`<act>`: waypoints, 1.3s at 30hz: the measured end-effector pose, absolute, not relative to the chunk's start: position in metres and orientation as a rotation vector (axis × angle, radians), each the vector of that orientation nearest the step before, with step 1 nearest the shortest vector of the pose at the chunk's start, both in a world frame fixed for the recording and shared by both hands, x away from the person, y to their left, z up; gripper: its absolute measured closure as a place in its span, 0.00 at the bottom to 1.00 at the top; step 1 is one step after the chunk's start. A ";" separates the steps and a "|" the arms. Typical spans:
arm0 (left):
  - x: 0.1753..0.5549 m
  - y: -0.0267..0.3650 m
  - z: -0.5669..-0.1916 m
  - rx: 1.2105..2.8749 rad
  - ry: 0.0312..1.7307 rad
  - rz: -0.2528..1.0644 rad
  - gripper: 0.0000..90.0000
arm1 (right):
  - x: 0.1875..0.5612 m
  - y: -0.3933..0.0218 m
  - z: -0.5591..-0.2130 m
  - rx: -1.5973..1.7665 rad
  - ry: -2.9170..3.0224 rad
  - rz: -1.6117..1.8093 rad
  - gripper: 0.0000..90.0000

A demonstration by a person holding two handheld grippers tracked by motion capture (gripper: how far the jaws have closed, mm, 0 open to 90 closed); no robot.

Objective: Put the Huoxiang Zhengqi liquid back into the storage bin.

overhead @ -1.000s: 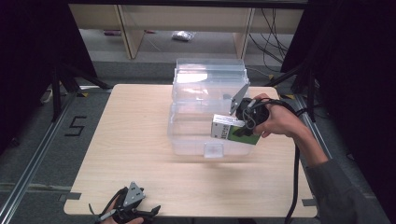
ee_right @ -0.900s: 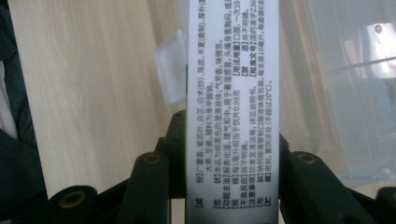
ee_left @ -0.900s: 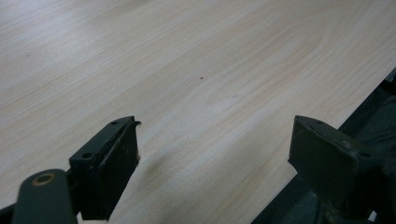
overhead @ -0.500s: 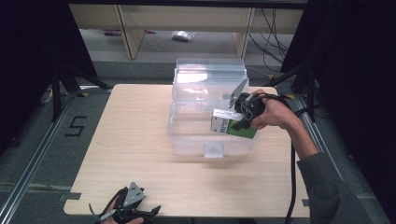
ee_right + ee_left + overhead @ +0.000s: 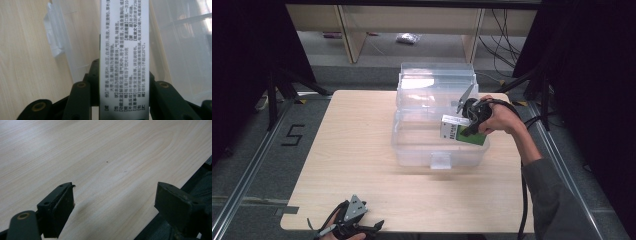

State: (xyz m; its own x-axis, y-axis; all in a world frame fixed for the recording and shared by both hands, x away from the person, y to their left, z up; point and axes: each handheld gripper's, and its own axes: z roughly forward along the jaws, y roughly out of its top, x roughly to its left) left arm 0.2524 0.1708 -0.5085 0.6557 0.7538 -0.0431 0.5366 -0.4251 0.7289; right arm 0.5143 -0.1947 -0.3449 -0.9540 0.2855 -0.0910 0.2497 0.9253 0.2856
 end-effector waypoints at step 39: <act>0.252 0.171 -0.508 2.149 0.988 0.379 0.17 | 0.525 -0.199 -0.390 0.401 3.019 0.385 0.72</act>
State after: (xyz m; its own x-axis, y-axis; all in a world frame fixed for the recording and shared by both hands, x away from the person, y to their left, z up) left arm 0.2524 0.1715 -0.5077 0.6614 0.7493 -0.0334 0.5344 -0.4396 0.7219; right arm 0.5246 -0.1987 -0.3896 -0.9633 0.2658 -0.0375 0.2479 0.9345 0.2555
